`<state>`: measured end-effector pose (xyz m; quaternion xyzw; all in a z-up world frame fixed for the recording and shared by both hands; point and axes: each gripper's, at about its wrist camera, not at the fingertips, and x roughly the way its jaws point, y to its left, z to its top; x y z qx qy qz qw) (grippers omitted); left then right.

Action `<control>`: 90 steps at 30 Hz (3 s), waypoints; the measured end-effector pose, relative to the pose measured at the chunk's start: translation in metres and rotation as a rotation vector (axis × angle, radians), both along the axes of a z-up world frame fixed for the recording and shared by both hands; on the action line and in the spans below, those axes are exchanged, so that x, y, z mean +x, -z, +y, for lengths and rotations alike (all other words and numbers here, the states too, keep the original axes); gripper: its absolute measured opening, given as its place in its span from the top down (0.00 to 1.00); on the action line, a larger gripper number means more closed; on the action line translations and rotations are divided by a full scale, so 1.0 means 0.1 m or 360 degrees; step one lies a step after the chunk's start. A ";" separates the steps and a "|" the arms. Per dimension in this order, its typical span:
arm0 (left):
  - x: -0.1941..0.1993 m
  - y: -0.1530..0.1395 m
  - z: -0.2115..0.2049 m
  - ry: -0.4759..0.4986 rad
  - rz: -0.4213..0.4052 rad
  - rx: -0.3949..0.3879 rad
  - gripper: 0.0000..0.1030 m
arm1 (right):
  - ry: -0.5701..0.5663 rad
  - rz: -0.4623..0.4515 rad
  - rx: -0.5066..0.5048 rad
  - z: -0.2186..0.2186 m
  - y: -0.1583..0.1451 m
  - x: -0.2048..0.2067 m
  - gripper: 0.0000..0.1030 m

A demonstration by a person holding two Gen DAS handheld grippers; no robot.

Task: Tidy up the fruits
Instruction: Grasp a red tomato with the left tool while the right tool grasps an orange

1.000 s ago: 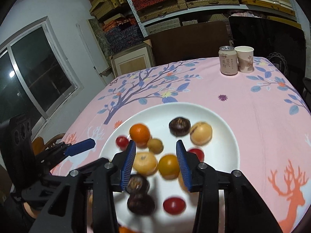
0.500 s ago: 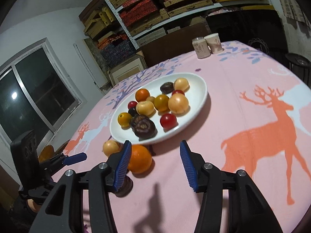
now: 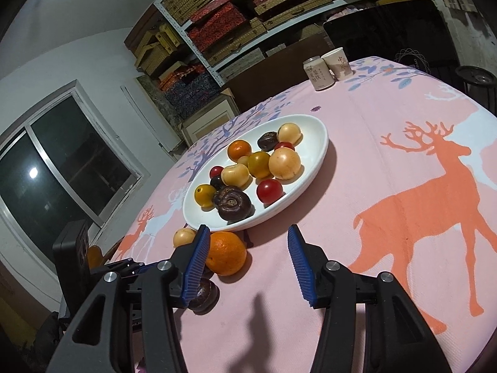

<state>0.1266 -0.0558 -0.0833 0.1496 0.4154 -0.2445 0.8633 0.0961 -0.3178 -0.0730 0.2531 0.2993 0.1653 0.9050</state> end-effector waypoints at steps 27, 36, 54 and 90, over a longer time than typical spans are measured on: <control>-0.08 -0.16 0.32 -0.0095 -0.0043 -0.0285 0.73 | 0.0002 0.0048 0.0003 0.00 0.04 0.04 0.49; -0.04 -0.20 0.52 -0.0234 -0.0054 -0.0392 0.73 | -0.0181 0.0081 -0.0472 0.75 -0.09 0.16 0.49; -0.07 -0.21 0.55 -0.0229 -0.0060 -0.0425 0.73 | -0.0142 0.0268 -0.0619 1.07 0.06 0.40 0.47; -0.06 -0.19 0.54 -0.0240 -0.0037 -0.0440 0.72 | -0.0070 0.0166 -0.0460 0.77 -0.07 0.11 0.55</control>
